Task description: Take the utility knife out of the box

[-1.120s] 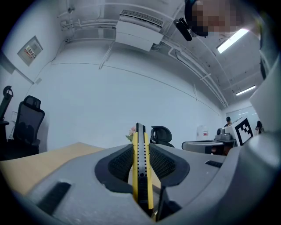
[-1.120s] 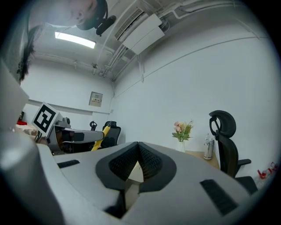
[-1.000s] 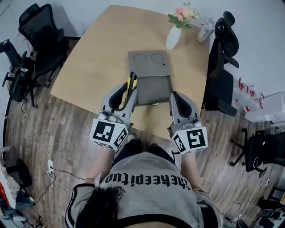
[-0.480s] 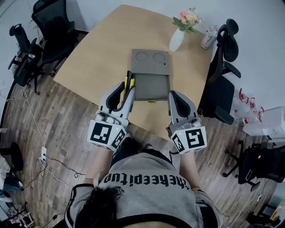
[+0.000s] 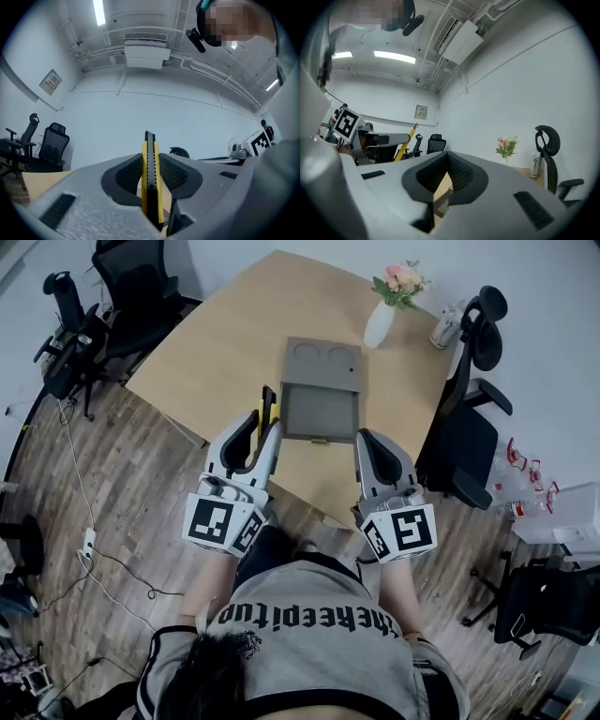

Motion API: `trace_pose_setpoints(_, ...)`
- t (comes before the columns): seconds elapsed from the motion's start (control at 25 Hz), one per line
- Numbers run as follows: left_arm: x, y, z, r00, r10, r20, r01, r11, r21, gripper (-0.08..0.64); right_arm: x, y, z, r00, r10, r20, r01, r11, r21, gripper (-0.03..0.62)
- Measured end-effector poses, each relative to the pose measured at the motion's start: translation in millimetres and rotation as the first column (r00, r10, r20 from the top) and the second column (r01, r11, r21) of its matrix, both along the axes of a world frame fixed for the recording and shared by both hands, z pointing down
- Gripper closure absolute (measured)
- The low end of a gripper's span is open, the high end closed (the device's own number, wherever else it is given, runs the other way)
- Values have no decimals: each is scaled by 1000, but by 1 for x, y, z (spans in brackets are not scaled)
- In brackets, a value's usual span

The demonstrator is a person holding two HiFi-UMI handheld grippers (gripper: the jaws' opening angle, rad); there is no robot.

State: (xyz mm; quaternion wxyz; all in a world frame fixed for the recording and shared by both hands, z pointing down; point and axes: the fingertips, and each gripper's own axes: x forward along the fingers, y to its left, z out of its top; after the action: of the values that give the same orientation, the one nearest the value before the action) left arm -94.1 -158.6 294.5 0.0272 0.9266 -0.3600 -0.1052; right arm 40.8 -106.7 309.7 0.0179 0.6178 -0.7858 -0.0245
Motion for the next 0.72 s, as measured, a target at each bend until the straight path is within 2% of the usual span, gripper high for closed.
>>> trace_pose_setpoints(0.72, -8, 70, -8, 995, -93, -22, 94, 994, 57, 434, 1, 56, 1, 997, -76, 10, 76, 997, 12, 586)
